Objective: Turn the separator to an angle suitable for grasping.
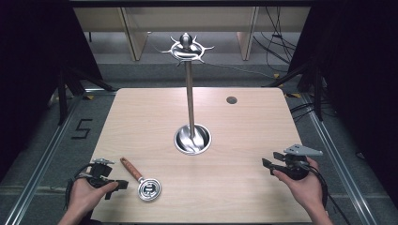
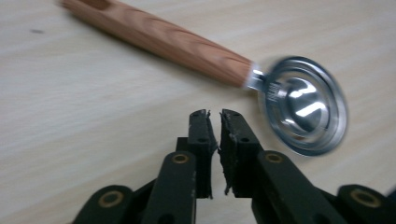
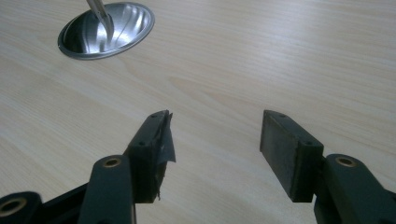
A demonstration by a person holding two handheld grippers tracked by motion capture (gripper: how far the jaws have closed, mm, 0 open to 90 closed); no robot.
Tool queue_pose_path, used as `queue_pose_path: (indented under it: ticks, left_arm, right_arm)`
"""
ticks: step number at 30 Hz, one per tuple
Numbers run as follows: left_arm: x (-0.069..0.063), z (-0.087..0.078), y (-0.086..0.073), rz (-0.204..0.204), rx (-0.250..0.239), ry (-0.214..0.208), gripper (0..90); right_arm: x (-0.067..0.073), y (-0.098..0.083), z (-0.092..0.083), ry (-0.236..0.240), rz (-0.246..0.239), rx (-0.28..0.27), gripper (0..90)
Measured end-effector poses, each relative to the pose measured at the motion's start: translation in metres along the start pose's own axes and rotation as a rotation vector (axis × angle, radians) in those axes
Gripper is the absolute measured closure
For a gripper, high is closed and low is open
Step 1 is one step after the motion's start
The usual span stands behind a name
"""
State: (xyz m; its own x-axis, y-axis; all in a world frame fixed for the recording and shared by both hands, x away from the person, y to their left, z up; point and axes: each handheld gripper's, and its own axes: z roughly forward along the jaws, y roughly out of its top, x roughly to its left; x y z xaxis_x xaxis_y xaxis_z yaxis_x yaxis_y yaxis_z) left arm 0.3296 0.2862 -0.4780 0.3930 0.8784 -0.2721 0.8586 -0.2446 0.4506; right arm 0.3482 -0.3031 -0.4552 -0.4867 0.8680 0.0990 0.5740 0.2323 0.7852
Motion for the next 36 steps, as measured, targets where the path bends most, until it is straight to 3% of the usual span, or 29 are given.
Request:
queue_pose_path:
  ticks: [1,3,5,6,7,8,9,11,14,15,18,19,20,21,25,26,29,31,32,35,36]
  left_arm:
    - [0.004,-0.001,0.002,-0.011,0.004,0.017,84.4]
    - [0.009,-0.001,0.004,-0.014,0.011,0.030,88.8]
    - [0.015,0.002,0.008,-0.048,0.004,0.055,89.2]
    - [0.021,0.003,0.013,-0.046,0.038,0.071,89.3]
    - [0.021,0.005,0.015,-0.077,0.036,0.079,89.3]
    - [0.025,0.006,0.017,-0.064,0.054,0.085,89.3]
    - [0.026,0.008,0.019,-0.077,0.047,0.082,89.3]
    - [0.027,0.010,0.021,-0.086,0.046,0.083,89.3]
    - [0.026,0.014,0.028,-0.070,0.073,0.100,89.4]
    - [0.026,0.014,0.028,-0.070,0.073,0.100,89.3]
    - [0.025,0.019,0.034,-0.056,0.090,0.106,89.4]
    - [0.025,0.020,0.036,-0.052,0.094,0.104,89.3]
    - [0.026,0.023,0.041,-0.016,0.123,0.082,89.3]
    - [0.026,0.023,0.044,-0.009,0.137,0.084,89.3]
    - [0.024,0.029,0.052,0.002,0.145,0.101,89.3]
    - [0.022,0.030,0.055,0.008,0.149,0.104,89.3]
    - [0.015,0.036,0.064,0.014,0.155,0.105,89.4]
    - [0.013,0.038,0.066,0.017,0.156,0.103,89.3]
    - [0.011,0.040,0.068,0.018,0.154,0.104,89.3]
    - [0.005,0.046,0.076,0.025,0.164,0.098,89.3]
    - [0.001,0.051,0.081,0.036,0.153,0.087,89.3]
  right_arm:
    - [0.003,0.000,-0.001,-0.005,0.035,0.009,43.7]
    - [0.003,0.000,-0.001,-0.004,0.034,0.008,43.8]
    - [0.002,0.000,-0.001,-0.015,0.025,0.007,43.8]
    - [-0.001,0.000,-0.002,-0.009,0.012,0.011,43.8]
    - [-0.002,0.000,-0.001,-0.020,-0.001,-0.005,43.8]
    - [0.000,0.000,-0.002,-0.014,0.029,0.014,43.8]
    - [0.001,0.000,-0.003,-0.015,0.043,0.020,43.8]
    - [-0.001,0.000,-0.002,-0.015,0.015,0.014,43.8]
    - [-0.001,-0.001,-0.002,-0.013,0.024,0.010,43.7]
    - [-0.001,0.000,-0.003,-0.030,0.000,0.013,43.7]
    - [-0.002,0.000,-0.002,-0.027,-0.002,0.013,43.7]
    - [0.001,-0.001,-0.002,-0.016,0.032,0.021,43.5]
    - [-0.002,-0.001,-0.003,-0.025,-0.001,0.017,43.5]
    - [-0.002,-0.001,-0.003,-0.024,0.005,0.024,43.5]
    - [-0.003,-0.001,-0.002,-0.021,0.004,0.019,43.4]
    - [0.000,-0.001,-0.003,-0.012,0.043,0.030,43.4]
    - [0.000,-0.001,-0.003,-0.009,0.062,0.028,43.3]
    - [0.000,-0.001,-0.003,-0.009,0.068,0.029,43.3]
    - [-0.004,-0.001,-0.001,-0.010,0.027,0.016,43.3]
    - [-0.003,-0.001,-0.002,-0.007,0.030,0.020,43.3]
    - [0.000,-0.001,-0.004,-0.015,0.061,0.033,43.2]
